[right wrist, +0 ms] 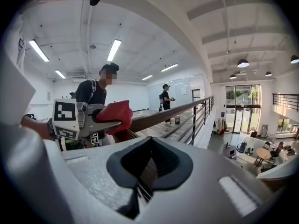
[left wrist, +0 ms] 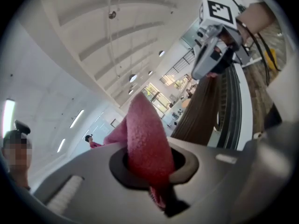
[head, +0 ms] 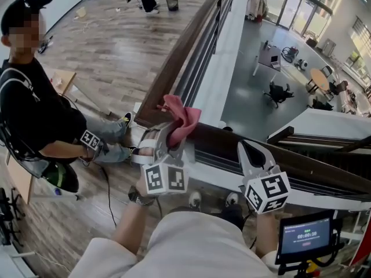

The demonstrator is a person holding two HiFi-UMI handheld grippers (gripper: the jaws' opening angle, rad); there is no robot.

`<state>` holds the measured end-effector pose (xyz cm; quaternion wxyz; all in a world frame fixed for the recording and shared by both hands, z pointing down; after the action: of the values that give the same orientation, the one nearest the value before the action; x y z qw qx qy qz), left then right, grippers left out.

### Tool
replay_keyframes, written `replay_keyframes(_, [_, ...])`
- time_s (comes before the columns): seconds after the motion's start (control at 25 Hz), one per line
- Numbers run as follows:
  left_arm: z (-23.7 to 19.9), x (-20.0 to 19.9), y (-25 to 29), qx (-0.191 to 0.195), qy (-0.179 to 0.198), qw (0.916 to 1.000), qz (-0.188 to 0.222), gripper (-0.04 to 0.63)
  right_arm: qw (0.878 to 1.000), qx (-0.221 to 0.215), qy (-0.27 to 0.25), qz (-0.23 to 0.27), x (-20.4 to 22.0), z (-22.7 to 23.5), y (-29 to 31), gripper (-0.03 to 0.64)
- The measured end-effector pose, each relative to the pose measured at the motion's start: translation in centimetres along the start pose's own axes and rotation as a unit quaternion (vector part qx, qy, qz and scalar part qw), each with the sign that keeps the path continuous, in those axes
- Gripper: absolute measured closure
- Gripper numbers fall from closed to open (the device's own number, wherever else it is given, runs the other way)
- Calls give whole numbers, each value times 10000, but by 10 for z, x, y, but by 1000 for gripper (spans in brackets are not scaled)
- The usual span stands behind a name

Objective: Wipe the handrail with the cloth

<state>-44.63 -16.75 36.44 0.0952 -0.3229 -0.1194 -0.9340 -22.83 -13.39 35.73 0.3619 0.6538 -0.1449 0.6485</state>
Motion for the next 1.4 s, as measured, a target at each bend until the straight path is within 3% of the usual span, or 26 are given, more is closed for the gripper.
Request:
replay_keyframes(0.32, [15,5,9,364,296,9989,-4,551,10000,16,67,9,2,2,-1,614])
replay_keyframes(0.84, [25,8,11,705,112,9974,-62,545,10000,34,90,-19,6,3,-3,614])
replay_keyframes(0.96, [25,9,11,802,-48,9967,-69,541,9999,16,97,-30,7,3,-3,614])
replay_keyframes(1.16, [22,7,11,807,-907,9925,-118,552,9998,15,190,-40,9,4,-3,614])
replay_keyframes(1.4, [27,16,14,694,-1167,9906,-179,560,9996,-33,272,-24,9,6,0,614])
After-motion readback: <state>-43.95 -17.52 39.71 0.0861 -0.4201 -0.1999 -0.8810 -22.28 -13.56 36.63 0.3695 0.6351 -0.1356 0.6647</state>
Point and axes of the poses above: the fingertips, and each gripper's own axes: y forward along the fingers, z to its right, x out of its underside, the point moved 8 cm from there along -y, backward along the fingers, and after that the axes turned 10 degrees about -x, right-handed, at the moved point
